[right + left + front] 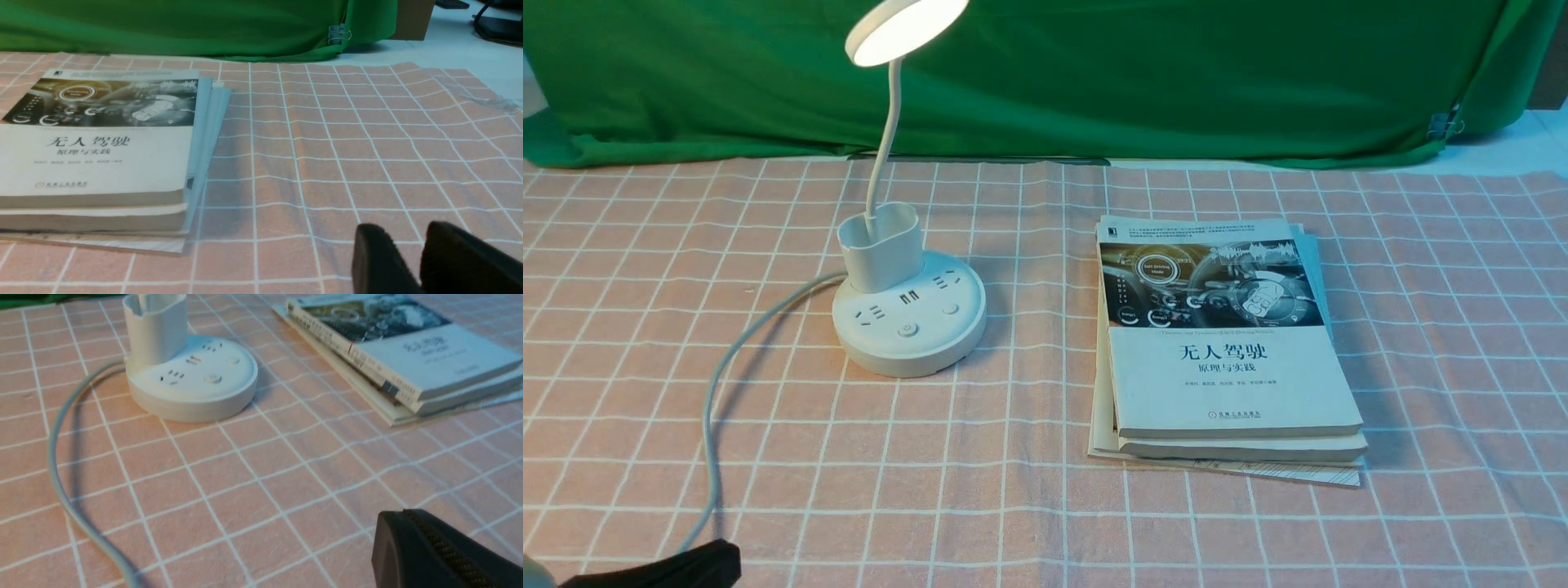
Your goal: Turn on the table lamp on the pink coffee tablecloth with your hand.
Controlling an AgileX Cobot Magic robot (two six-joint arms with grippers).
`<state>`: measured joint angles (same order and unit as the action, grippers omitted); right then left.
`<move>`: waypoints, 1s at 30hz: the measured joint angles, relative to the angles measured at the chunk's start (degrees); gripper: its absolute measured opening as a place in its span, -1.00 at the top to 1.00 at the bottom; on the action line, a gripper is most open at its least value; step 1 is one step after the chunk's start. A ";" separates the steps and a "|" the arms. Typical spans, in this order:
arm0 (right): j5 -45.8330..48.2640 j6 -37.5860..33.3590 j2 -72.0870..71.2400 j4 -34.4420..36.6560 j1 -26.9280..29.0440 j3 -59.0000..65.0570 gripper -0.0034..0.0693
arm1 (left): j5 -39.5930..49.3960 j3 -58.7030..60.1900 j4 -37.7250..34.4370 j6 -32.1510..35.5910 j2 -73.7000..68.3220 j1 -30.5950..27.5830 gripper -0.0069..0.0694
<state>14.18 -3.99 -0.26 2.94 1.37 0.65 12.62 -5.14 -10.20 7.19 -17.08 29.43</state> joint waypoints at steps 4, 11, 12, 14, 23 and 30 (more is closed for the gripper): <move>-0.04 0.00 0.00 0.00 0.00 0.00 0.25 | -3.44 3.09 2.44 -3.92 1.72 -0.11 0.81; -0.05 0.00 0.00 0.00 0.00 0.00 0.25 | -11.25 5.39 4.49 -5.80 10.89 -7.65 0.81; -0.02 0.00 0.00 0.00 0.00 0.00 0.25 | -11.89 5.39 5.10 -5.80 13.75 -10.73 0.81; -0.02 0.00 0.00 0.00 0.00 0.00 0.25 | -12.05 5.39 5.53 -5.80 16.03 -13.92 0.81; 0.01 0.00 0.00 0.00 0.00 0.00 0.25 | -5.75 5.41 5.98 -5.90 17.19 -25.42 0.81; 0.01 0.00 0.00 0.00 0.00 0.00 0.25 | 4.14 5.45 6.74 -7.19 17.23 -26.05 0.81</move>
<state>14.20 -3.99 -0.26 2.94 1.37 0.65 16.76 0.31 -3.46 0.00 0.16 3.38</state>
